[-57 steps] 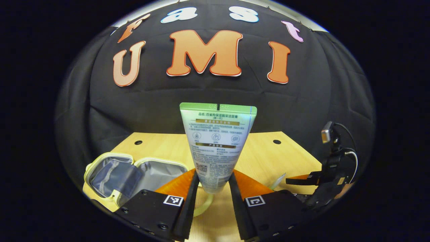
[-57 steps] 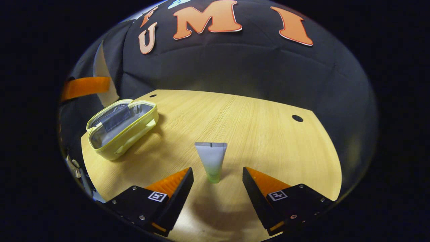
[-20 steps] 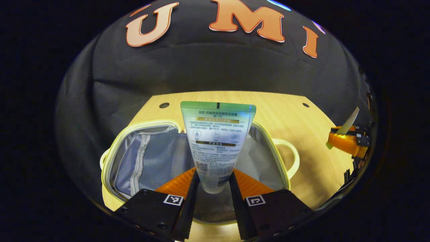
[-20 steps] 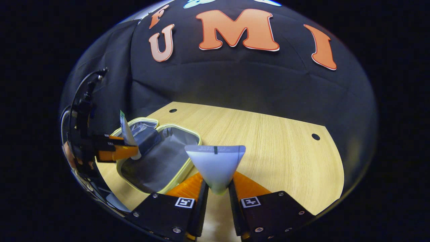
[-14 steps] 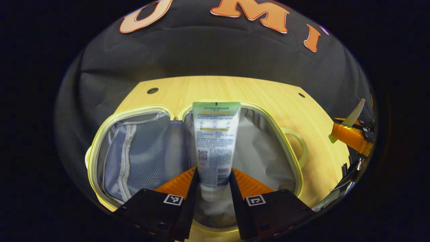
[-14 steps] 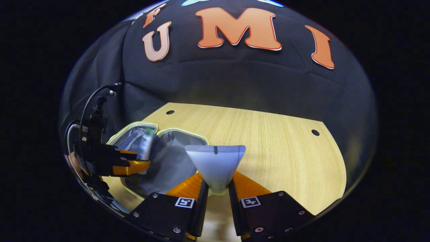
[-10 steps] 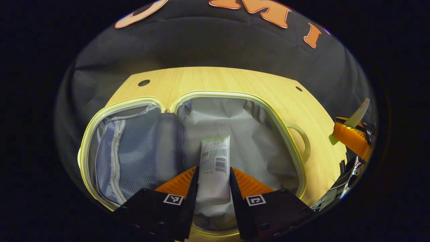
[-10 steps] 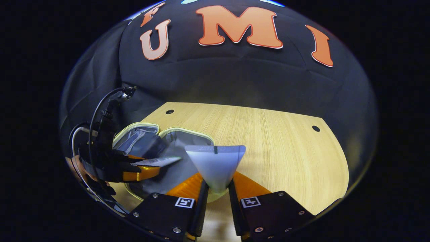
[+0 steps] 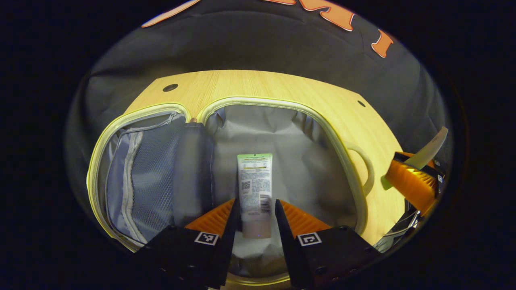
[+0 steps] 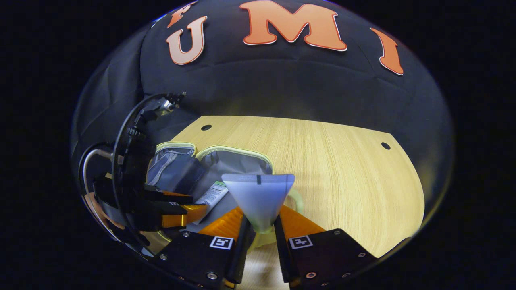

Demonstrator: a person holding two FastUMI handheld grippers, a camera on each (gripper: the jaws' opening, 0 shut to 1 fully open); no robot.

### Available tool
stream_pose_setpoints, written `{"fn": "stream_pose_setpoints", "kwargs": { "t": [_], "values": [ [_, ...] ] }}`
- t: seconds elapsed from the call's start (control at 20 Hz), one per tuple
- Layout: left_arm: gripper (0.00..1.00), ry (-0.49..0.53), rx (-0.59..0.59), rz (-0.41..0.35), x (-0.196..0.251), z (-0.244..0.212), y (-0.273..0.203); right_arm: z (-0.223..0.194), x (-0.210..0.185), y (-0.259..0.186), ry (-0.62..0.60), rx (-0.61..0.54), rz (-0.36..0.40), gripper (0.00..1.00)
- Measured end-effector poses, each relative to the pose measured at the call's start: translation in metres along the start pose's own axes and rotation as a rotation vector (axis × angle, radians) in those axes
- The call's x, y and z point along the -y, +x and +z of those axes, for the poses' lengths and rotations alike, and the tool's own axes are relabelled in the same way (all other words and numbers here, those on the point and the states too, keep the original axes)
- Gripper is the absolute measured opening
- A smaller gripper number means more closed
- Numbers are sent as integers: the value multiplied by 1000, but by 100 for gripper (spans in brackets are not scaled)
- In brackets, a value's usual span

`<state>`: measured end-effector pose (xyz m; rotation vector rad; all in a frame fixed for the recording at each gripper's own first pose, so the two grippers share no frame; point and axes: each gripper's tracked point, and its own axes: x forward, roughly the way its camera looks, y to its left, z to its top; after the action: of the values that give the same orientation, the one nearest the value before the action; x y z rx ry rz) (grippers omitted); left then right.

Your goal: First open the suitcase, pack the skin care products into it, and then close the suitcase.

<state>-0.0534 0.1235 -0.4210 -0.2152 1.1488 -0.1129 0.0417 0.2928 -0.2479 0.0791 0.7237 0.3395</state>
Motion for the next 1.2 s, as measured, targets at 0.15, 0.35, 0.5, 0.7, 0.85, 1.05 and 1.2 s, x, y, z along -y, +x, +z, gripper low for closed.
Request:
{"fn": "stream_pose_setpoints", "kwargs": {
  "t": [0.15, 0.35, 0.5, 0.7, 0.85, 1.05, 1.2],
  "values": [
    [73, -19, 24, -29, -1, -5, -24, -4, -9, 6, -11, -18, 19, 36],
    [85, -44, 127, 1, -24, 5, -67, -14, -24, 18, -25, -61, 49, 36],
    [89, -34, 234, 122, -67, 24, -105, -28, -36, 32, -28, -106, 68, 36],
    [89, -56, 324, 288, -143, 34, -158, -43, -42, 46, -14, -184, 65, 36],
    [89, -119, 326, 384, -205, 25, -188, -58, -45, 62, -10, -251, 47, 36],
    [89, -197, 306, 459, -268, 4, -202, -64, -48, 75, 8, -287, 23, 36],
    [89, -242, 310, 486, -298, -1, -200, -65, -49, 78, 23, -302, 17, 37]
  ]
}}
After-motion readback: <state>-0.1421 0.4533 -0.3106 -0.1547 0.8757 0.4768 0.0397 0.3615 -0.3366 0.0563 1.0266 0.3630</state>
